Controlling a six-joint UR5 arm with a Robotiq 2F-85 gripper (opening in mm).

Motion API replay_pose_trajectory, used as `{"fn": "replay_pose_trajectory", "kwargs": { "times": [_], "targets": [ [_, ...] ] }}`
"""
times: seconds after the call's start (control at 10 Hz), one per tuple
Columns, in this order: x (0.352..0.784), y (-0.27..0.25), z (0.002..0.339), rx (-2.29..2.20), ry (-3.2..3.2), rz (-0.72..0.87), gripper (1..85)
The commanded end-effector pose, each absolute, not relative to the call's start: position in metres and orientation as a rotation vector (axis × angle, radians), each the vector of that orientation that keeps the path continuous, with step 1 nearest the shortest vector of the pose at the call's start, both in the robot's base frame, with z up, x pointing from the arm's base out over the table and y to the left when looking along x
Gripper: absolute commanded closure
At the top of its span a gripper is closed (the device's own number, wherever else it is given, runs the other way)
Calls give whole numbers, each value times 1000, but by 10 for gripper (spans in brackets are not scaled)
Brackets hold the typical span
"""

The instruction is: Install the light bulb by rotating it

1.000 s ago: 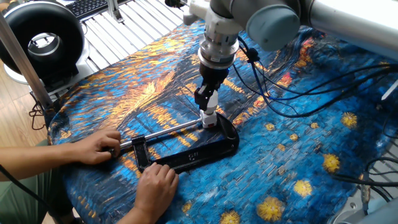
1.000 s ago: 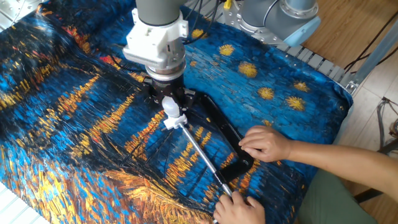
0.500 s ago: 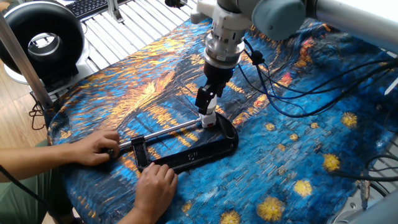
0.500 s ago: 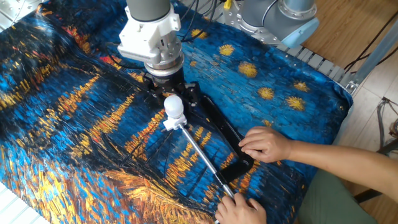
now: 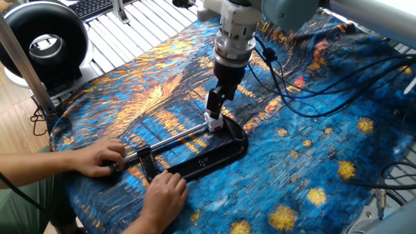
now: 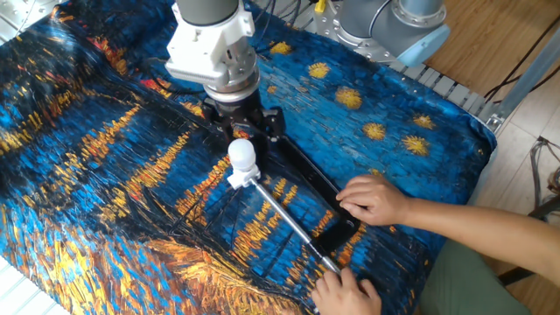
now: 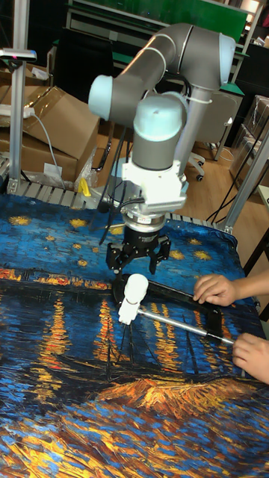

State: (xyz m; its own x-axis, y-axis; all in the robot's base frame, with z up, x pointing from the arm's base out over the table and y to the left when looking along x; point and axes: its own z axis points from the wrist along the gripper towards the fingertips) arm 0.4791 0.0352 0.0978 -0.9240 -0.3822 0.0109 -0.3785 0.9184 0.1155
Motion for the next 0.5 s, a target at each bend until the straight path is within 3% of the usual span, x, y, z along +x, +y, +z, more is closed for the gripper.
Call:
{"fn": "replay_pose_trajectory", "kwargs": {
  "times": [0.0,0.2,0.4],
  "targets": [
    [483,25,122,760,-2991,-50,147],
    [493,25,139,796,-2999,29,197],
    [509,12,157,741,-3024,126,307]
  ]
}}
